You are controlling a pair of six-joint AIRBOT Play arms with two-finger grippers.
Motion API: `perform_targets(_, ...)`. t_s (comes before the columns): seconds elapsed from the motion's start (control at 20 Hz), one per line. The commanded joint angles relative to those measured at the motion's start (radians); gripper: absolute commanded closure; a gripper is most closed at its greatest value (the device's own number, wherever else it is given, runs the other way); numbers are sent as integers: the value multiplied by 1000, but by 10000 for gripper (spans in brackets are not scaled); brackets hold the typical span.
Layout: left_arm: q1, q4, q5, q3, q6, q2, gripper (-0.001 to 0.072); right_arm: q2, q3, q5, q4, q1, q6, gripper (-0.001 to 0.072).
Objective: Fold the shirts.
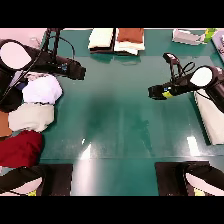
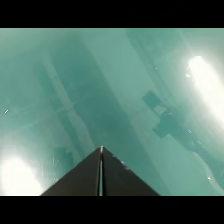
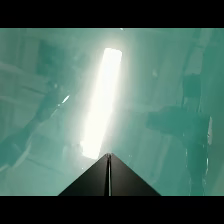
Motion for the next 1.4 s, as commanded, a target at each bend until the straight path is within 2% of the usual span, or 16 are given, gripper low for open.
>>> perform_targets(0.0,0,0,0,0,0,0,687,-1,1,-3,7,1,0,696)
perform_targets(0.55,0,-1,2,0,-2,0,687,-1,1,-3,7,1,0,696)
perform_targets(0.7,3,27,71,0,-2,0,686,-1,1,-3,7,1,0,697)
perform_targets(0.75,3,89,87,0,-32,0,605,-1,1,-3,7,1,0,696)
perform_targets(0.8,3,194,95,0,-111,-2,249,-1,1,-4,7,1,0,696)
perform_targets(0.85,6,342,93,1,-214,-9,55,-1,1,-4,7,1,0,696)
perform_targets(0.9,31,439,95,1,-259,-20,54,-1,1,-5,6,1,0,696)
perform_targets(0.95,75,467,98,1,-270,-35,55,-1,1,-3,7,1,0,696)
perform_targets(1.1,253,461,134,3,-269,-115,54,-1,1,-1,7,1,0,696)
perform_targets(1.35,466,457,309,3,-269,-304,54,-1,1,-1,7,1,0,696)
